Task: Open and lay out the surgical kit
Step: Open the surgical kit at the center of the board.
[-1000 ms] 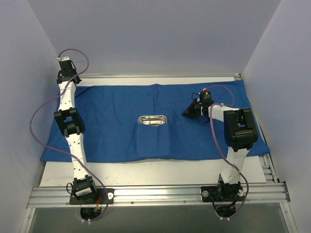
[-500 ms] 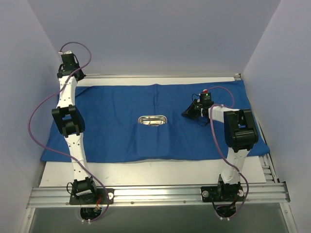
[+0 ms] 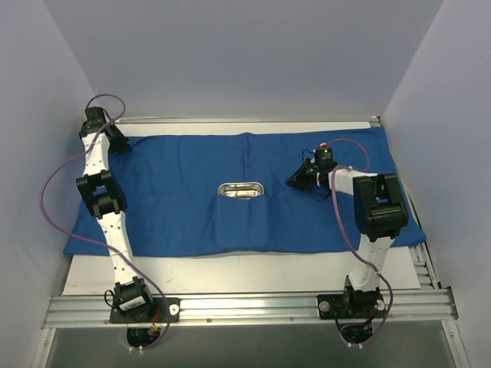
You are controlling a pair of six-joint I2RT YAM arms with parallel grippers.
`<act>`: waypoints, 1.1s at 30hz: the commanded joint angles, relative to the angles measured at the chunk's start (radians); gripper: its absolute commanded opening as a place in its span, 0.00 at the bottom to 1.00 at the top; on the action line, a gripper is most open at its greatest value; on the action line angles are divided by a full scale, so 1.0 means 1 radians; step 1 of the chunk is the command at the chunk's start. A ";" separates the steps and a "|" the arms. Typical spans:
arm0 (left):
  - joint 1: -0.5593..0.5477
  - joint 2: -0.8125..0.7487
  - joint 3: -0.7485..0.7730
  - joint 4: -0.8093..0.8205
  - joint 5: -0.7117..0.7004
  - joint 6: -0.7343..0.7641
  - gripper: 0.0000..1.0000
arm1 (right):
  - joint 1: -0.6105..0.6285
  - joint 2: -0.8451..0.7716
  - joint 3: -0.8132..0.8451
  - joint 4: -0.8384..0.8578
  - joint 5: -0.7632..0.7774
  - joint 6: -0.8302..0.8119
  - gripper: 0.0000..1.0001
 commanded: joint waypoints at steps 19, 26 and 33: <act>-0.014 0.127 0.200 0.438 -0.100 -0.052 0.02 | 0.028 0.054 -0.056 -0.177 0.064 -0.022 0.00; -0.034 -0.116 0.056 0.478 -0.354 0.118 0.02 | 0.030 0.058 -0.011 -0.197 0.040 -0.035 0.00; -0.081 -0.233 -0.029 0.326 -0.302 0.131 0.02 | 0.027 0.072 0.058 -0.224 0.023 -0.052 0.00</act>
